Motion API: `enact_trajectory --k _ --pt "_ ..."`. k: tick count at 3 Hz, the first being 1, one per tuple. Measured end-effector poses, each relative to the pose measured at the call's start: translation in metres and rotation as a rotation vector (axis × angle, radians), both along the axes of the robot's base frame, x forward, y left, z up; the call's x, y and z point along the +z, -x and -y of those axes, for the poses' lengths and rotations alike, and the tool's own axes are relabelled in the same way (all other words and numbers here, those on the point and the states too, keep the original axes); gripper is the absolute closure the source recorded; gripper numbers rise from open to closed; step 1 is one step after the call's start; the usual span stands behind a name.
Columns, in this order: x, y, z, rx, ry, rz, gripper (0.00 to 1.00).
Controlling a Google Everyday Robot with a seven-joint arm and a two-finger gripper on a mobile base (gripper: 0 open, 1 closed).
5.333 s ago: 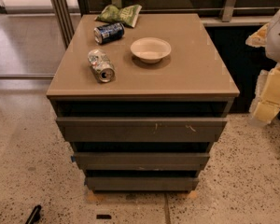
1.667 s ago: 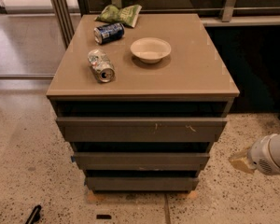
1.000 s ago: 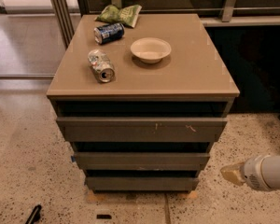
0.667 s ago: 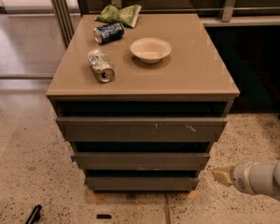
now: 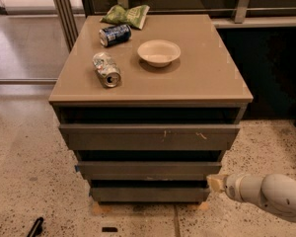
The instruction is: Open middle drawer
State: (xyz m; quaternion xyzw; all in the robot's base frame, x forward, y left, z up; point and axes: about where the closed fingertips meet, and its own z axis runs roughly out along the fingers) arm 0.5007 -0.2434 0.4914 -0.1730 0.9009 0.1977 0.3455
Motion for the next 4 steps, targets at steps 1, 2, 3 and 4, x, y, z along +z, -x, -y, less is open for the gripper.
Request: enact_trajectory --k 1,2,3,4 --pt "0.0 0.0 0.0 0.0 0.0 0.0 1.0" --pt "-0.01 -0.002 0.0 -0.054 -0.013 0.016 1.0" --pt "-0.024 -0.024 -0.008 -0.109 -0.027 0.078 1.0" --pt "-0.033 -0.049 -0.017 -0.148 -0.04 0.138 1.0"
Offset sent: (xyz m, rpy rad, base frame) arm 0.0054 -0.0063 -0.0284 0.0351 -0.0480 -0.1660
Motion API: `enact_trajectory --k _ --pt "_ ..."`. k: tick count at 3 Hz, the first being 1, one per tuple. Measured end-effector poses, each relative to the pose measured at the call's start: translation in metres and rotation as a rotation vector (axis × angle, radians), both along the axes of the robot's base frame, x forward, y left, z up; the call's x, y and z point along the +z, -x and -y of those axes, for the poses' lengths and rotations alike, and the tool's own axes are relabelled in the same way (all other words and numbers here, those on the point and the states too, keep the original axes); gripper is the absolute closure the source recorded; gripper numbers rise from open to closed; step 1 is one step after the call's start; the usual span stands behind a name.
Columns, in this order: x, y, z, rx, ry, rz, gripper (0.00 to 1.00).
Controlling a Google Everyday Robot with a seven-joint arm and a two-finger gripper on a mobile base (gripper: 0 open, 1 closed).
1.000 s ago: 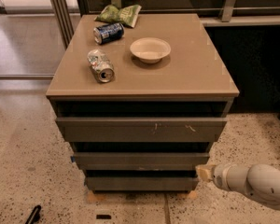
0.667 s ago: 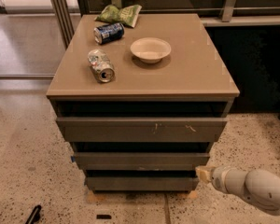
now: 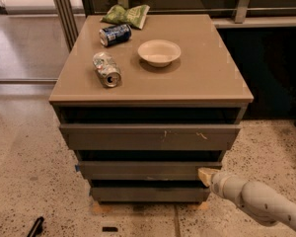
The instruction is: Open middle drawer
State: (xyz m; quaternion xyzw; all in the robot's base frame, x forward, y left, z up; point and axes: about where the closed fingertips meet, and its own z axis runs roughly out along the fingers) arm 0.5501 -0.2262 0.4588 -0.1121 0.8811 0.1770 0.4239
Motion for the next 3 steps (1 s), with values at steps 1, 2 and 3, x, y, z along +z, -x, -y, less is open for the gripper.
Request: enact_trajectory --k 1,2,3 --pt "0.002 -0.022 -0.006 -0.015 0.007 0.054 1.0" --pt "0.038 -0.048 -0.011 -0.027 0.026 0.114 1.0" --pt "0.035 -0.047 -0.011 -0.036 0.032 0.116 1.0"
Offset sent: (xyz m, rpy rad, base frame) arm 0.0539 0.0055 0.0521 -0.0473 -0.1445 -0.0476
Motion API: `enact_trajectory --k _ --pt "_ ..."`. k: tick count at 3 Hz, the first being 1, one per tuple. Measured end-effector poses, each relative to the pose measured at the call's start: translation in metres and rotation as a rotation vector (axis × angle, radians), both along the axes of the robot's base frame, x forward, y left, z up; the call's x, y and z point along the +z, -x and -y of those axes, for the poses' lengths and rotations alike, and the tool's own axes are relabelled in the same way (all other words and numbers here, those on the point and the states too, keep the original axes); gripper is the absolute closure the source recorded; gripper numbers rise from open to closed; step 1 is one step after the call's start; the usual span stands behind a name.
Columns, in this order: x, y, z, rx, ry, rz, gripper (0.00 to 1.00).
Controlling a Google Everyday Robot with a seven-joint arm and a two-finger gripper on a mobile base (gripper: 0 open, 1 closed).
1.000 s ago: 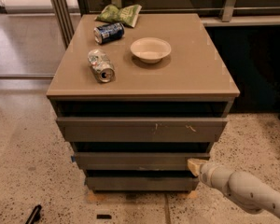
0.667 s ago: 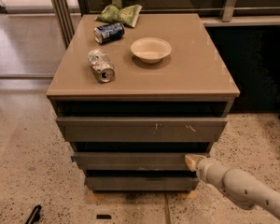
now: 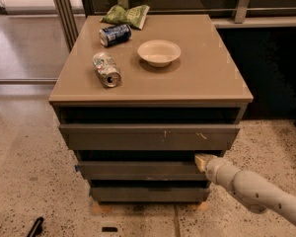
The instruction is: Open middle drawer
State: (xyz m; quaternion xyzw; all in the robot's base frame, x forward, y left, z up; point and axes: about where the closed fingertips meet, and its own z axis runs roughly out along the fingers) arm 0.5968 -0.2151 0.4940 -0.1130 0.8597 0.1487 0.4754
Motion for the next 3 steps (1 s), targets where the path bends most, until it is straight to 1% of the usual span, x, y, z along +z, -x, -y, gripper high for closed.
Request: enact_trajectory --k 1,2,3 --pt "-0.026 -0.007 0.004 -0.043 0.021 -0.01 1.0" --pt "-0.039 -0.017 0.005 -0.065 0.035 -0.013 1.0" --pt "-0.039 -0.017 0.005 -0.065 0.035 -0.013 1.0"
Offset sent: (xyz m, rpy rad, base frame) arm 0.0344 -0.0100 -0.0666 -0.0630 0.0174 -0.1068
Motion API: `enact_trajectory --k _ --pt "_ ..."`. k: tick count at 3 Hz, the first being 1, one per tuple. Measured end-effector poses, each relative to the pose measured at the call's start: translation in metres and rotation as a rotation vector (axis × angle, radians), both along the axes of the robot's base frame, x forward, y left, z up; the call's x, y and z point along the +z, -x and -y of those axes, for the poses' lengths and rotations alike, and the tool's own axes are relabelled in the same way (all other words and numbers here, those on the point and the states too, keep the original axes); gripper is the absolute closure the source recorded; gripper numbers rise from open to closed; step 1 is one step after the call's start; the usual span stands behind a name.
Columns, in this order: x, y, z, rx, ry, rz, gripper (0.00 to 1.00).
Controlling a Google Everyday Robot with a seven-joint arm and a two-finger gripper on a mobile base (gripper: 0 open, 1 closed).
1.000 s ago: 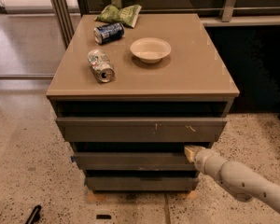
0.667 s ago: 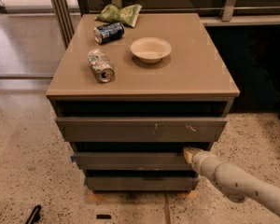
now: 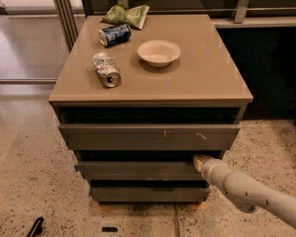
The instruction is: Open middle drawer
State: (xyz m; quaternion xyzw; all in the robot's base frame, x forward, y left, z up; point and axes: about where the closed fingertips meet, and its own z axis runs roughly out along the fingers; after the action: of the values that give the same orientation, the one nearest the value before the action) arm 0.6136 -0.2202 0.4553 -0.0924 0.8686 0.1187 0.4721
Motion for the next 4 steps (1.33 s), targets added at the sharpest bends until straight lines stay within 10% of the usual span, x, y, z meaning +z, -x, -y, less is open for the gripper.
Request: enact_trajectory --k 3,4 --pt "-0.015 -0.002 -0.006 0.066 0.093 -0.227 1.0" --pt "-0.012 -0.002 -0.006 0.066 0.093 -0.227 1.0"
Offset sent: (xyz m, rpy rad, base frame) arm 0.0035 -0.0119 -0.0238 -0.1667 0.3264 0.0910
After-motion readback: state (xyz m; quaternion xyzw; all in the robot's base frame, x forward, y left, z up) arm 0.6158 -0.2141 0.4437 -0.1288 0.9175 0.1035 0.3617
